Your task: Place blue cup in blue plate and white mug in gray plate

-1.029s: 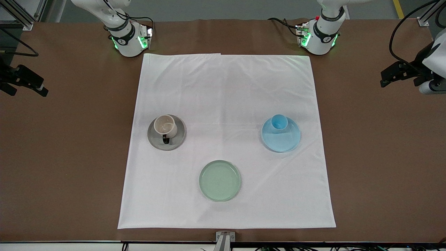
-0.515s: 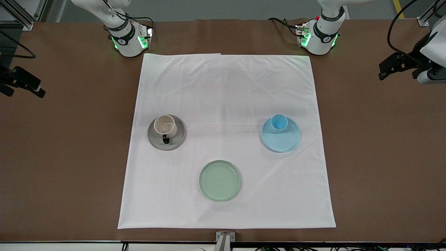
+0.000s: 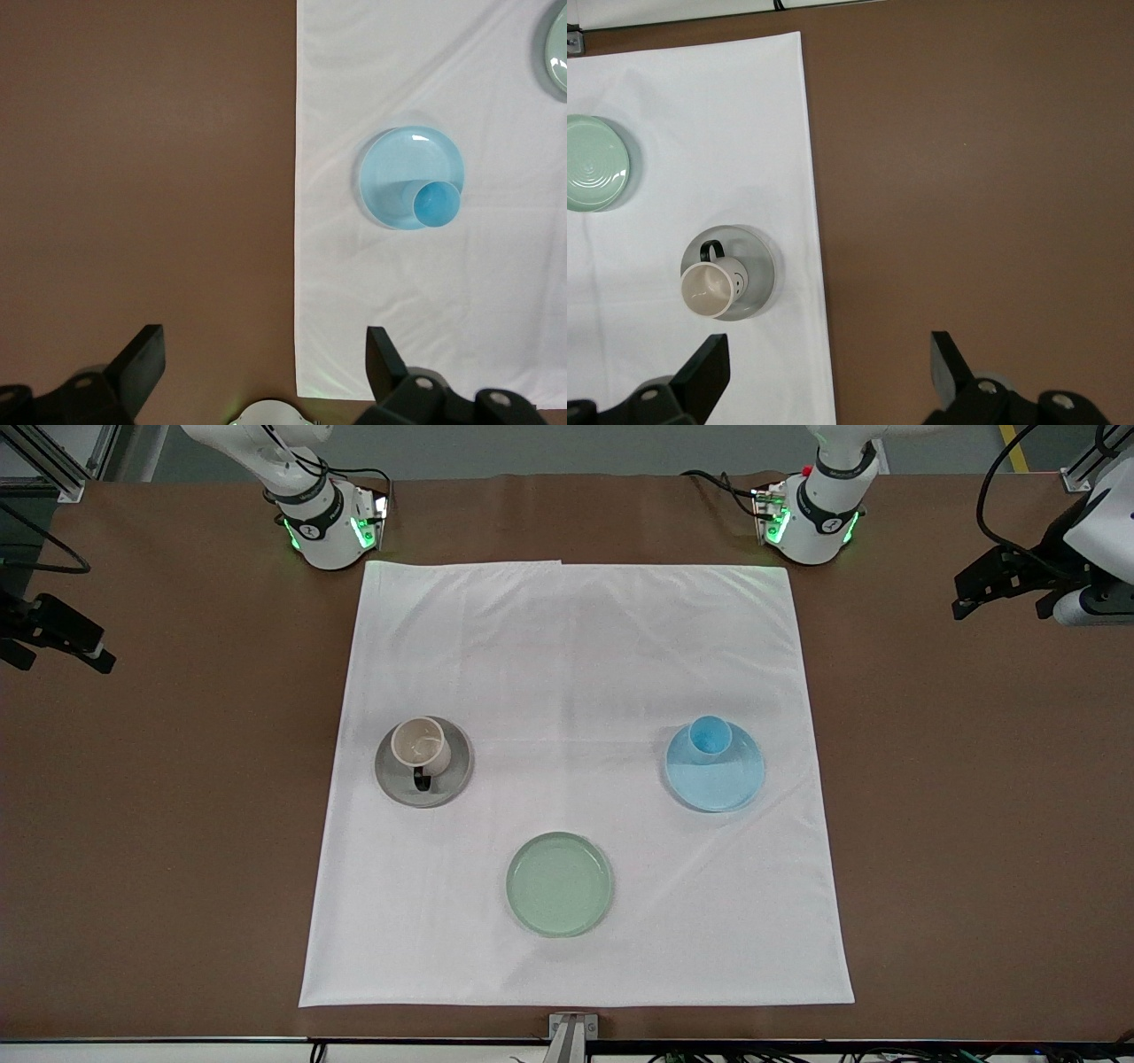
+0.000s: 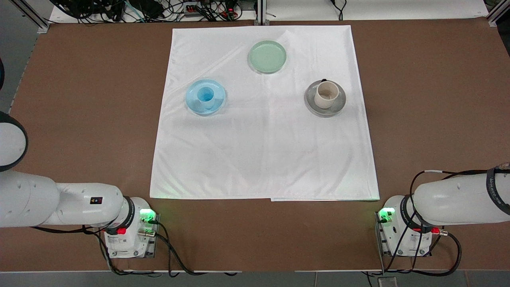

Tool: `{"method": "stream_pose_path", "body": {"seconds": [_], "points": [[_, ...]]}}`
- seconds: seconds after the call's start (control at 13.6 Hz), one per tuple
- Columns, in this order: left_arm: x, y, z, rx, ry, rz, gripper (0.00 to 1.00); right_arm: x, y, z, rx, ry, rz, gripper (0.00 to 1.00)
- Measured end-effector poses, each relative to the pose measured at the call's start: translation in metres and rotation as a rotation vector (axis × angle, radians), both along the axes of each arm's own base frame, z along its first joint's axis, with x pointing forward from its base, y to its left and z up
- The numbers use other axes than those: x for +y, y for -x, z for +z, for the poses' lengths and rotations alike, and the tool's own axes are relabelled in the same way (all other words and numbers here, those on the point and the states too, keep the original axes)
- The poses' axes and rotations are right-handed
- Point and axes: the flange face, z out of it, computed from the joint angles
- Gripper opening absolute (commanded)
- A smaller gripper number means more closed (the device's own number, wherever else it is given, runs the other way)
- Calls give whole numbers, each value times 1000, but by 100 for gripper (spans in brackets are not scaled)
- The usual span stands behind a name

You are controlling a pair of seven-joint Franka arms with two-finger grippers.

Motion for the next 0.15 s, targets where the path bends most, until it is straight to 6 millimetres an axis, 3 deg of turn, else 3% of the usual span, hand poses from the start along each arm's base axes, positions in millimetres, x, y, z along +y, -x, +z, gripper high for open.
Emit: {"method": "stream_pose_path", "body": {"seconds": [0.15], "points": [[0, 1, 5, -5, 0, -1, 100, 0, 0, 0, 1, 0, 0, 100]]}}
